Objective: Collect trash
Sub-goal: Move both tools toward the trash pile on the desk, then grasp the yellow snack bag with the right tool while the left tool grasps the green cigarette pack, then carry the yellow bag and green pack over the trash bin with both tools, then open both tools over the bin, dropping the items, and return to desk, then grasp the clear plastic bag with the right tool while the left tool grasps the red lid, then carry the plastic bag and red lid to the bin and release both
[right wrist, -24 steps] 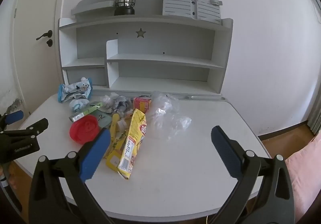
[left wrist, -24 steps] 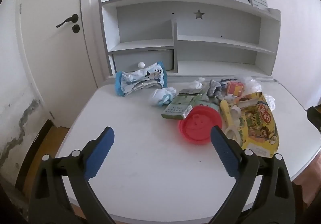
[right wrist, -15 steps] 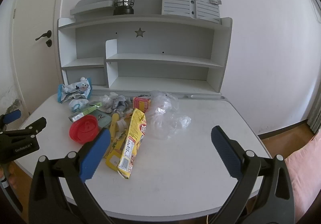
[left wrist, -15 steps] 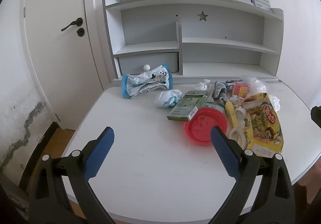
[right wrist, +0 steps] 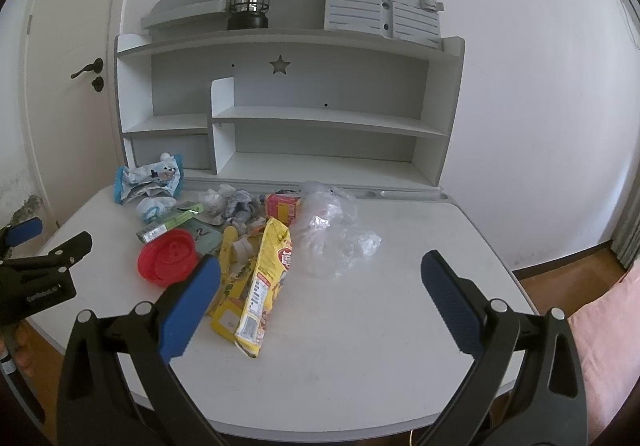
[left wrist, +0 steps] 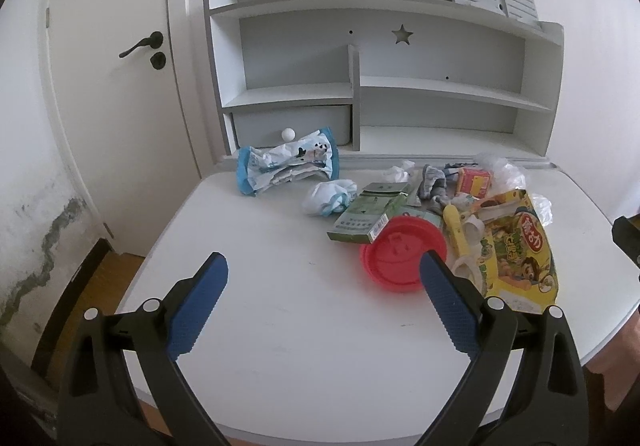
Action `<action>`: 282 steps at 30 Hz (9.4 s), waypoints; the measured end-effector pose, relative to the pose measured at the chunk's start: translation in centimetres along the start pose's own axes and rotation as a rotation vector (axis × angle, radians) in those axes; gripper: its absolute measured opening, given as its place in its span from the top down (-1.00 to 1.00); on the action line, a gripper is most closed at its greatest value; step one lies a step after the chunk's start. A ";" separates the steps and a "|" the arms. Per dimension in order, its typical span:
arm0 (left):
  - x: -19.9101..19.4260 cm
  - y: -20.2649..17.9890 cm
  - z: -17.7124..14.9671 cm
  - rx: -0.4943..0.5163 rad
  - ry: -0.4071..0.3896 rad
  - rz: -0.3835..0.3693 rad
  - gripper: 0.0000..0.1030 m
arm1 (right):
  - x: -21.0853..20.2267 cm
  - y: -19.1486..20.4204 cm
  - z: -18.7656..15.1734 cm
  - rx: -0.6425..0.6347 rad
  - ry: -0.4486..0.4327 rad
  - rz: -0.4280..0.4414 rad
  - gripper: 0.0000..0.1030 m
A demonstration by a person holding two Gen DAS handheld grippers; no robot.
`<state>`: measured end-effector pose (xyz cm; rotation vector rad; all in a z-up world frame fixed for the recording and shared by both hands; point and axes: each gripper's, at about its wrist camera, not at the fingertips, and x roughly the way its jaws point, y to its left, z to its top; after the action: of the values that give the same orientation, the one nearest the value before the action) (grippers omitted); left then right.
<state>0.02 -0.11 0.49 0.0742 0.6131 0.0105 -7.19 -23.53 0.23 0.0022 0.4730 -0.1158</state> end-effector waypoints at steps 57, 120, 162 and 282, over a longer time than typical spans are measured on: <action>16.1 -4.6 5.6 0.367 0.238 -0.221 0.56 | 17.1 -1.5 -1.4 0.224 0.456 0.377 0.73; -6.9 -48.7 -8.0 0.678 0.359 -1.316 0.80 | -3.7 -46.0 -12.6 0.793 0.279 -0.368 0.79; -10.3 -53.8 -11.3 0.720 -0.045 -1.163 -0.81 | -5.2 -49.4 -17.8 0.739 0.078 -0.799 -0.89; -1.9 -55.4 -21.3 0.858 0.379 -0.906 -0.51 | 5.0 -45.0 -30.2 0.888 0.665 -0.138 0.54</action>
<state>-14.46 -54.05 -19.76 0.6290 0.9499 -1.1436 -21.51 -67.96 -27.85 0.9035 1.0520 -0.4614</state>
